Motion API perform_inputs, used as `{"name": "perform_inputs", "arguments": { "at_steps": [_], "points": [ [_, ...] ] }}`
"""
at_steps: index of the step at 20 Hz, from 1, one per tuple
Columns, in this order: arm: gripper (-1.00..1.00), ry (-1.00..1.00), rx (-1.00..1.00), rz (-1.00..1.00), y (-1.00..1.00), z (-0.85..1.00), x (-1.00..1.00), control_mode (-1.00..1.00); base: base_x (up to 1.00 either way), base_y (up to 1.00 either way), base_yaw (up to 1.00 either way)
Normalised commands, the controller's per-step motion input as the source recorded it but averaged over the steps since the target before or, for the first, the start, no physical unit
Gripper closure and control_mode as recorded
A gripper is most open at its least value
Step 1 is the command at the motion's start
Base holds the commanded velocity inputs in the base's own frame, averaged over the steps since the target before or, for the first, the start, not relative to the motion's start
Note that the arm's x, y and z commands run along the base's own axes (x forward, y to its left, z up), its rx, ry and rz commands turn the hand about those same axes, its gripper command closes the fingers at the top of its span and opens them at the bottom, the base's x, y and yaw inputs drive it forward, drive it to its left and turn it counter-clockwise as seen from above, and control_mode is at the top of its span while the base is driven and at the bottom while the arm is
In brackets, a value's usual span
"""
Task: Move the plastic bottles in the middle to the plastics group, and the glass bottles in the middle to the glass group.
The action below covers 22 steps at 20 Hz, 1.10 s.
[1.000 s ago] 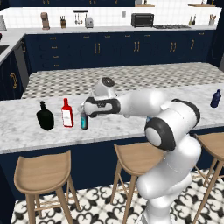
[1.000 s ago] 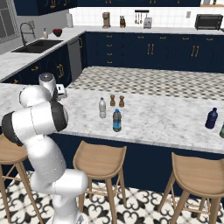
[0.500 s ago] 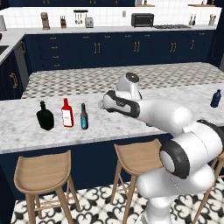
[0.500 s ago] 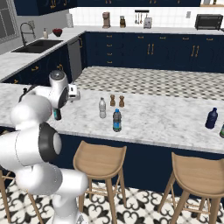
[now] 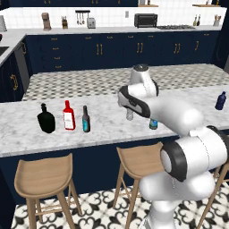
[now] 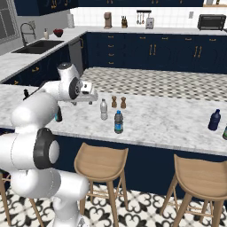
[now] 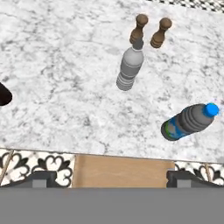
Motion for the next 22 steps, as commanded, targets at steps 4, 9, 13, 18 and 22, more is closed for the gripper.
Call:
{"name": "perform_inputs", "arguments": {
  "at_steps": [4, 9, 13, 18, 22],
  "points": [
    [-1.0, 0.05, 0.02, -0.08, -1.0, -0.06, 0.05, -1.0, 0.0, 0.0, 0.0],
    [-1.0, 0.08, 0.15, 0.01, -0.98, -0.27, 0.39, -1.0, 0.0, 0.0, 0.0],
    [-1.0, 0.1, 0.16, 0.04, -0.92, -0.13, 0.52, -1.0, 0.0, 0.0, 0.0],
    [-1.0, 0.09, 0.01, 0.02, -0.47, -0.01, 0.14, -1.0, 0.0, 0.0, 0.0],
    [-1.0, 0.0, 0.01, 0.06, 0.0, -0.41, 0.24, -1.0, 0.0, 0.0, 0.0]
  ]
}}
